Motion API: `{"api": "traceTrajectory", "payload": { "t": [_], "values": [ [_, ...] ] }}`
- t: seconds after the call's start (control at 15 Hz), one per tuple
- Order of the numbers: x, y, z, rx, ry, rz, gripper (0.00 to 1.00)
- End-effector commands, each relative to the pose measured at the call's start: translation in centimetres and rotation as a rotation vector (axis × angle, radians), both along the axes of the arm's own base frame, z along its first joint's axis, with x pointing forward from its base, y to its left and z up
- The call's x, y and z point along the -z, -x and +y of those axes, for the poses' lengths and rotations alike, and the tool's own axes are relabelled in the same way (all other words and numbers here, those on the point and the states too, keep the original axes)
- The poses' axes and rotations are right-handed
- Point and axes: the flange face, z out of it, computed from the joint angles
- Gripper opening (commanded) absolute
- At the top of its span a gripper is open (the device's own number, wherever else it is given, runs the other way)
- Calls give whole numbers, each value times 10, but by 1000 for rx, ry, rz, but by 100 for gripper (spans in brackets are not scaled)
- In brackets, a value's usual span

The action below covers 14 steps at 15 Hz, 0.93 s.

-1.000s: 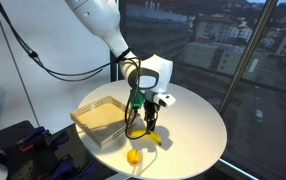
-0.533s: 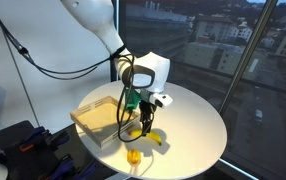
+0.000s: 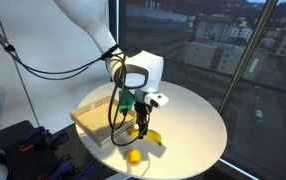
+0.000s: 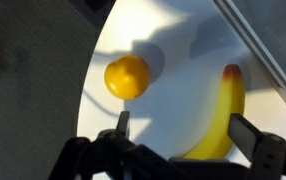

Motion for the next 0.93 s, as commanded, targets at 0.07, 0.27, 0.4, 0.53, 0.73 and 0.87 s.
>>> {"api": "traceTrajectory", "payload": {
  "t": [0.07, 0.27, 0.4, 0.53, 0.73, 0.87],
  "values": [
    [-11, 22, 7, -42, 29, -29, 100],
    [-10, 31, 11, -50, 40, -42, 100],
    [-10, 36, 12, -53, 43, -48, 100],
    [-10, 40, 12, -51, 44, -51, 100],
    [-1, 34, 12, -28, 36, -38, 100],
    [-2, 36, 12, -29, 35, -38, 100]
  ]
}}
